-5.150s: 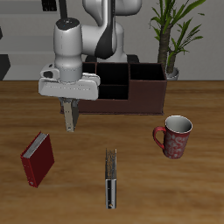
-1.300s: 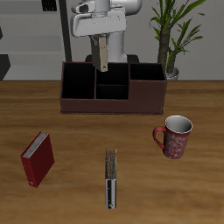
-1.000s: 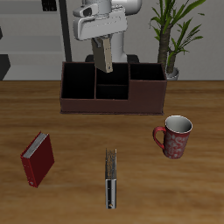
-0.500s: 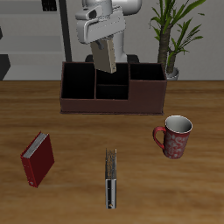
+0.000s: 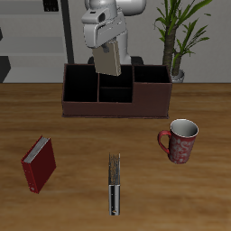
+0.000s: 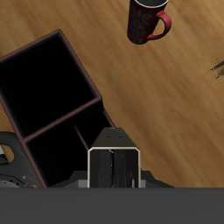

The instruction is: Place the yellow book into the back desk caddy's front compartment and place the red mug into the back desk caddy's right compartment

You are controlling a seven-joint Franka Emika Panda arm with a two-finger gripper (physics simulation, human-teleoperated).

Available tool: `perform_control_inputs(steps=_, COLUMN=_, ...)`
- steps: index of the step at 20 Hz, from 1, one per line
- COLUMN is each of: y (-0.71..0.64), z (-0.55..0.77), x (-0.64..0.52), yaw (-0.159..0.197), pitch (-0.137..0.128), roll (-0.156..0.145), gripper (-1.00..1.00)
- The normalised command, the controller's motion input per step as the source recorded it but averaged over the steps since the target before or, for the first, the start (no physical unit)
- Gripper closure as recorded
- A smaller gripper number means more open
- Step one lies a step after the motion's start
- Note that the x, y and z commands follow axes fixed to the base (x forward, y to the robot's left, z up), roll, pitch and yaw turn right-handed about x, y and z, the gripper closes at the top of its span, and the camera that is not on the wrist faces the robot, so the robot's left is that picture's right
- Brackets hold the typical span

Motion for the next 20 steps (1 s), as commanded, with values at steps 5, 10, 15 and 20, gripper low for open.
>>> perform_control_inputs(steps=5, y=0.02, z=-0.06, x=-0.02, yaw=0.146, pitch=-0.034, roll=-0.003, gripper=1.00)
perform_control_inputs(steps=10, y=-0.04, z=-0.08, x=0.04, yaw=0.100, pitch=0.028, roll=0.010, gripper=1.00)
perform_control_inputs(steps=15, y=-0.12, z=-0.03, x=0.03, yaw=0.121, pitch=-0.019, roll=-0.011, gripper=1.00)
perform_control_inputs(steps=20, y=-0.04, z=-0.04, x=0.06, yaw=0.115, pitch=0.002, roll=0.002, gripper=1.00)
